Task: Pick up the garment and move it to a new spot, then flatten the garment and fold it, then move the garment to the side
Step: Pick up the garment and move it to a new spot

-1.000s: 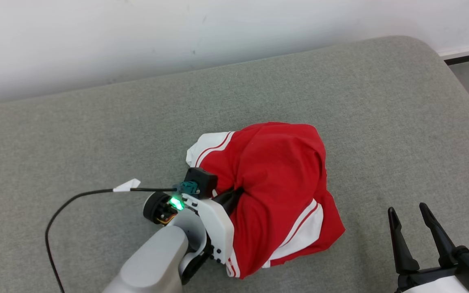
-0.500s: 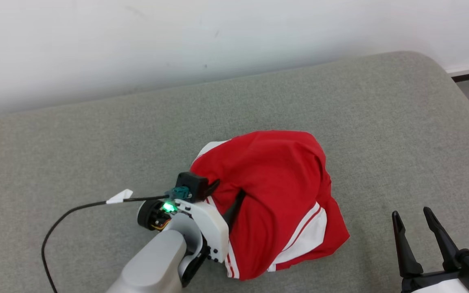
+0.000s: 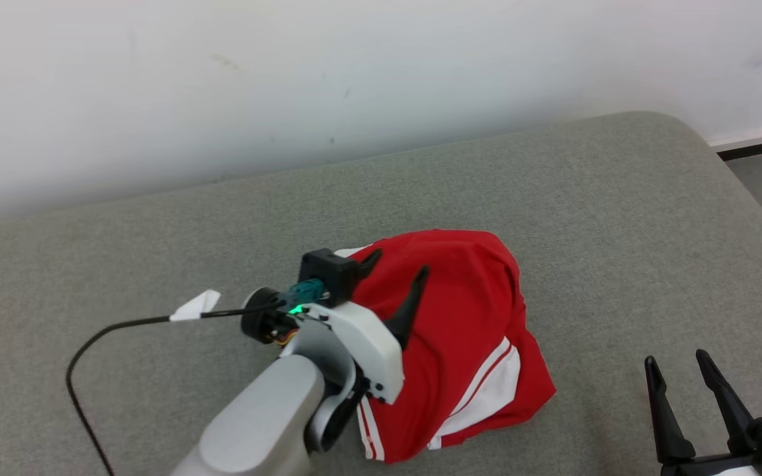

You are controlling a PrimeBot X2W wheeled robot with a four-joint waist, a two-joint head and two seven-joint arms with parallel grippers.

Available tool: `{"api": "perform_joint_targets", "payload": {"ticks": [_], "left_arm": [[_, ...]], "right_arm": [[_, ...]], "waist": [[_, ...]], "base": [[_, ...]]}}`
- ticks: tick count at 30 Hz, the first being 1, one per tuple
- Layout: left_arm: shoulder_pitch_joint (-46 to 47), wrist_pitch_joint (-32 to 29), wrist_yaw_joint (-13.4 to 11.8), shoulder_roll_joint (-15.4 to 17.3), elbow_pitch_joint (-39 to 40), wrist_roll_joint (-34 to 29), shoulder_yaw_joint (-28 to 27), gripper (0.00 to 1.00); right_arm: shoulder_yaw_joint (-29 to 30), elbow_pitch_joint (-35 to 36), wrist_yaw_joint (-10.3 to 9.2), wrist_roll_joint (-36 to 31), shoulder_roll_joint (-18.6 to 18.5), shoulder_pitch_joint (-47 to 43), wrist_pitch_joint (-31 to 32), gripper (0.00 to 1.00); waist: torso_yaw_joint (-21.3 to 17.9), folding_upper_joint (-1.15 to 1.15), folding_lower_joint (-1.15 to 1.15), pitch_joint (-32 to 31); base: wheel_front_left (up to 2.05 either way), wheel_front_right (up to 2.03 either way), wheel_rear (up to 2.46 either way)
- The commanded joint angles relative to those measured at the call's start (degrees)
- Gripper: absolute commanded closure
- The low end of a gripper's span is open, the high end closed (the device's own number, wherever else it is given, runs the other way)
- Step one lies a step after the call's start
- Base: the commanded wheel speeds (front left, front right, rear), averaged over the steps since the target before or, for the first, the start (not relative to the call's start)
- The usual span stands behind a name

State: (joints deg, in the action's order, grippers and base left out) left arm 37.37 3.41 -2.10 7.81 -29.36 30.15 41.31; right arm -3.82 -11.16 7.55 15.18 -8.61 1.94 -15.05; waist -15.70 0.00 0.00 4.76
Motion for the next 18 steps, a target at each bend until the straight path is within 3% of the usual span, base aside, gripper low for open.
{"api": "perform_joint_targets", "payload": {"ticks": [1,9,18], "left_arm": [[0.07,-0.90,-0.30,-0.65,1.95,-0.09,0.52,0.00],[1.36,-8.07,-2.14,-1.97,9.40,-1.62,4.56,0.00],[5.84,-12.57,-2.04,1.63,8.78,-4.62,6.27,0.00]], "right_arm": [[-0.19,0.04,-0.11,0.00,-0.10,-0.05,-0.18,0.00],[-0.58,0.10,-0.12,0.29,0.44,1.40,-0.18,0.00],[-0.43,0.27,-0.11,0.52,1.65,1.68,-0.18,0.00]], "waist": [[-0.54,0.00,0.00,0.16],[-4.02,0.00,0.00,1.47],[-6.25,0.00,0.00,3.49]], "base": [[0.00,0.00,0.00],[0.00,0.00,0.00],[0.00,0.00,0.00]]}}
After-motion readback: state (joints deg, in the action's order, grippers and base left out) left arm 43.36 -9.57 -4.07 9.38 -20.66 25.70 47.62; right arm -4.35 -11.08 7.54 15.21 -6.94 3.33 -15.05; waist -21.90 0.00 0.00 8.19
